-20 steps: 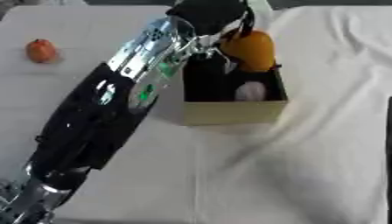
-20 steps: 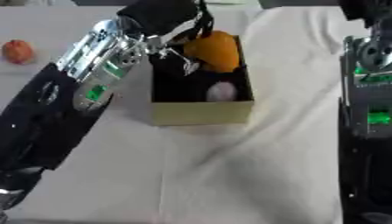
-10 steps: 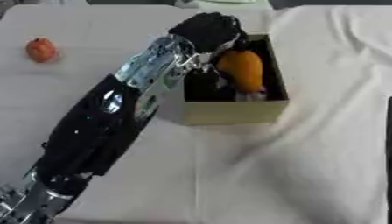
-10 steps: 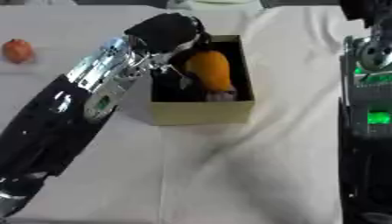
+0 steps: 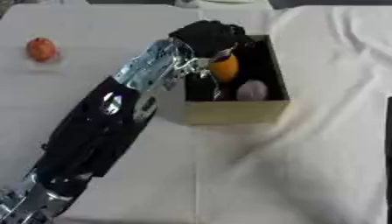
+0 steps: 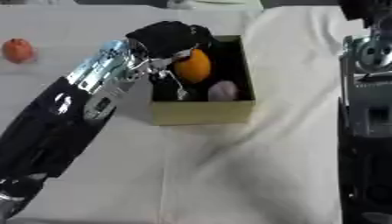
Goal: Pick up objects on the table and place them in the box.
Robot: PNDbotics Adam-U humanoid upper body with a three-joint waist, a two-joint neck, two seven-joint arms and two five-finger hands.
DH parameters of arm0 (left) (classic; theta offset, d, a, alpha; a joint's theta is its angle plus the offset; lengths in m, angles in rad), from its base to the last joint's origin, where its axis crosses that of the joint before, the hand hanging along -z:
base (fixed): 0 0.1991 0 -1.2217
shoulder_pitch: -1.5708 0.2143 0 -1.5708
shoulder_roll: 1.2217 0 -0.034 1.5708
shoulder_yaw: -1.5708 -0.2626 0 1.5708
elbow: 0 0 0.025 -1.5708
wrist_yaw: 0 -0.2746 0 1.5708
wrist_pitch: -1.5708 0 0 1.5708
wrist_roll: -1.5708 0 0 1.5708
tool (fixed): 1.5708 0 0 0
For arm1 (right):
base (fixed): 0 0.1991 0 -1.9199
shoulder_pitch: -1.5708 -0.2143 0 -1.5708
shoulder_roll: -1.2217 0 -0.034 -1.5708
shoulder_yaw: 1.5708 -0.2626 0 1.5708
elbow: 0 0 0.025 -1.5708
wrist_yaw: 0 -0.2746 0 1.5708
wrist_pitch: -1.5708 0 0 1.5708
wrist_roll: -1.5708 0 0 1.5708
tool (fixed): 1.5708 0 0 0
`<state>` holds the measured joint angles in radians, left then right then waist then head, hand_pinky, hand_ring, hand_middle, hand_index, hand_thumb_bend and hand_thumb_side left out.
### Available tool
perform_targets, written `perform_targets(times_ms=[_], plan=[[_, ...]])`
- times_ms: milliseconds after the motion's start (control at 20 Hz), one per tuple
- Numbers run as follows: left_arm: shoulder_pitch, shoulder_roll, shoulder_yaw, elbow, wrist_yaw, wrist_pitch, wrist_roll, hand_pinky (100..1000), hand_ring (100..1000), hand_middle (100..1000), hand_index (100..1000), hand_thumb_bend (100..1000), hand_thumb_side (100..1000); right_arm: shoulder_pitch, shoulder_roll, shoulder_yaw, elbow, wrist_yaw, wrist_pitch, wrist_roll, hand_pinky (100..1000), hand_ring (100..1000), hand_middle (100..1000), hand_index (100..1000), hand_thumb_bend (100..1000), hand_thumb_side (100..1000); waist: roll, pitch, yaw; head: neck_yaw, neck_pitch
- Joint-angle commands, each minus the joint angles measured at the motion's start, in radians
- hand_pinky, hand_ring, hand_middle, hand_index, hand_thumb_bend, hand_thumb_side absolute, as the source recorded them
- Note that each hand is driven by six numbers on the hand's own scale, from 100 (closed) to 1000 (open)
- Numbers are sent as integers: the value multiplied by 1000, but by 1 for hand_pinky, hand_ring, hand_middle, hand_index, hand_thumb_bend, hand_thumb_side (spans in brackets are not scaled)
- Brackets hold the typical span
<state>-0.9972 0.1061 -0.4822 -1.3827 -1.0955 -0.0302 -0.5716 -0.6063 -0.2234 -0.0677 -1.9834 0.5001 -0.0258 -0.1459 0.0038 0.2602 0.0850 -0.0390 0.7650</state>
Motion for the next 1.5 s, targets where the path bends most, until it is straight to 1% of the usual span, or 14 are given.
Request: perform_targets(times_ms=[50, 100, 150, 250, 300, 350, 400, 450, 550, 650, 900, 1050, 1250, 1500], plan=[[-21, 18, 41, -39, 10, 7, 1, 645, 787, 848, 937, 530, 312, -10, -8, -5, -17, -5, 0, -1, 845, 817, 725, 807, 100, 750, -2, -19, 1, -5, 5], [-24, 24, 52, -53, 19, 15, 9, 629, 775, 834, 924, 485, 303, -9, -8, -5, -17, -5, 1, -1, 845, 817, 725, 807, 100, 750, -2, -19, 2, -6, 5], [-27, 32, 62, -69, 30, 24, 15, 624, 771, 829, 921, 476, 301, -9, -9, -6, -17, -4, 1, -1, 845, 817, 725, 807, 100, 750, -2, -20, 2, -7, 5], [-36, 51, 83, -107, 61, 41, 21, 605, 754, 812, 910, 428, 299, -9, -10, -7, -17, -4, 1, -1, 845, 817, 726, 807, 100, 749, -2, -21, 4, -10, 5], [-40, 61, 93, -128, 80, 50, 20, 594, 744, 804, 906, 396, 309, -8, -10, -7, -17, -4, 1, -2, 845, 817, 726, 807, 100, 749, -2, -21, 5, -11, 5], [-43, 71, 103, -149, 102, 59, 16, 593, 743, 804, 905, 392, 310, -8, -10, -7, -17, -4, 1, -2, 845, 817, 726, 807, 100, 749, -2, -21, 5, -12, 5], [-47, 83, 113, -169, 122, 68, 12, 583, 733, 795, 898, 361, 309, -8, -10, -7, -17, -3, 1, -2, 845, 818, 726, 807, 100, 749, -2, -22, 6, -13, 5], [-51, 96, 126, -192, 144, 78, 8, 578, 728, 790, 895, 349, 308, -8, -11, -7, -17, -3, 1, -2, 845, 818, 726, 807, 100, 749, -2, -22, 7, -14, 5], [-55, 118, 145, -230, 180, 97, 2, 570, 720, 782, 887, 336, 309, -8, -11, -7, -17, -2, 1, -2, 845, 818, 726, 807, 100, 748, -2, -23, 8, -16, 5], [-57, 147, 166, -266, 205, 112, -2, 573, 721, 781, 882, 348, 306, -9, -13, -8, -17, -1, 2, -2, 845, 818, 726, 807, 100, 748, -3, -24, 10, -18, 5], [-39, 268, 223, -307, 210, 148, -14, 592, 739, 796, 888, 395, 295, -10, -19, -10, -17, 4, 4, -3, 845, 818, 726, 807, 100, 747, -4, -26, 17, -27, 5], [-13, 353, 259, -282, 194, 175, -8, 602, 750, 806, 890, 416, 297, -10, -24, -13, -17, 7, 6, -6, 845, 818, 726, 807, 100, 747, -3, -25, 21, -35, 5], [9, 450, 296, -198, 181, 196, 12, 617, 765, 819, 893, 450, 306, -13, -28, -13, -17, 10, 8, -7, 846, 819, 727, 807, 100, 746, -4, -26, 25, -43, 5], [17, 530, 318, -68, 164, 189, 35, 632, 778, 827, 896, 511, 284, -18, -31, -13, -17, 13, 10, -5, 846, 819, 727, 807, 100, 747, -9, -26, 26, -42, 5]])
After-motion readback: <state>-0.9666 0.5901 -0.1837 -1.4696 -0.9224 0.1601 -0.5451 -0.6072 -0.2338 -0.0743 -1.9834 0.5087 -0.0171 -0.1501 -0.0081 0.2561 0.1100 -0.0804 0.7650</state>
